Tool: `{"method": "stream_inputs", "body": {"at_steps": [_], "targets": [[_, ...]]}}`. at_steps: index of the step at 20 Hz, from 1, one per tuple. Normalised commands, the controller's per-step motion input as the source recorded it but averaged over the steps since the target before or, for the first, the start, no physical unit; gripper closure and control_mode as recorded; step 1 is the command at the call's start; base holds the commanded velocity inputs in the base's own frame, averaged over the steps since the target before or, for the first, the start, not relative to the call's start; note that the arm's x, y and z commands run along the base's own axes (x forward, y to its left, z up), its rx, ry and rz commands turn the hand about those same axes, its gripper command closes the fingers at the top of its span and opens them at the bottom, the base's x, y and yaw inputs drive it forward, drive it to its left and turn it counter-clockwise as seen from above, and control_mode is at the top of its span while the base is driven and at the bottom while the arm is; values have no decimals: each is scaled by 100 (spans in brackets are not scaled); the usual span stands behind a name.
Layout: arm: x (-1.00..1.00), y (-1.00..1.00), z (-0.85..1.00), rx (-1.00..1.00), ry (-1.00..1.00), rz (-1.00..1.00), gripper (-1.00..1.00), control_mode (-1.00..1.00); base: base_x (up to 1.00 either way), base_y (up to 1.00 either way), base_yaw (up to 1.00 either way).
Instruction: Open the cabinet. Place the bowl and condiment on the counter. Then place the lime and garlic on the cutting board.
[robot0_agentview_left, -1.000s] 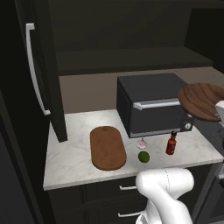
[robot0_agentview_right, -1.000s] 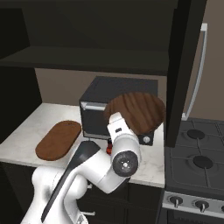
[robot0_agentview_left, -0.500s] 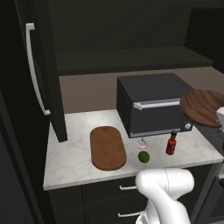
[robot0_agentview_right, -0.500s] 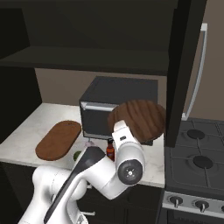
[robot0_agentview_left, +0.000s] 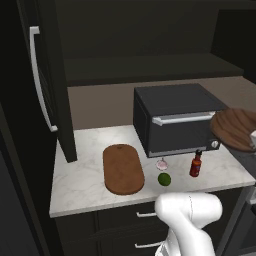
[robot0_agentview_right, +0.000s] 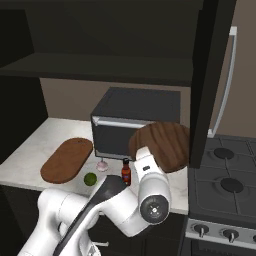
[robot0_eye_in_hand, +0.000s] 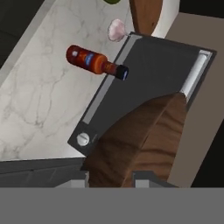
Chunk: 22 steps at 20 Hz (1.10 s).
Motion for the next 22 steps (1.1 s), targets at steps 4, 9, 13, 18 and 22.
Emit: {"method": "stream_inputs", "body": {"at_steps": [4,9,13,18,22], "targets": [[-2,-12,-29,0,0,-1,100,-100,0,0,0],[0,-5,-36,0,0,0,100,-100,0,0,0],[0,0,-40,0,0,0,100,-100,0,0,0],[0,-2,-32,0,0,0,100,-100,0,0,0],[0,-5,-29,0,0,0,100,-100,0,0,0]]}}
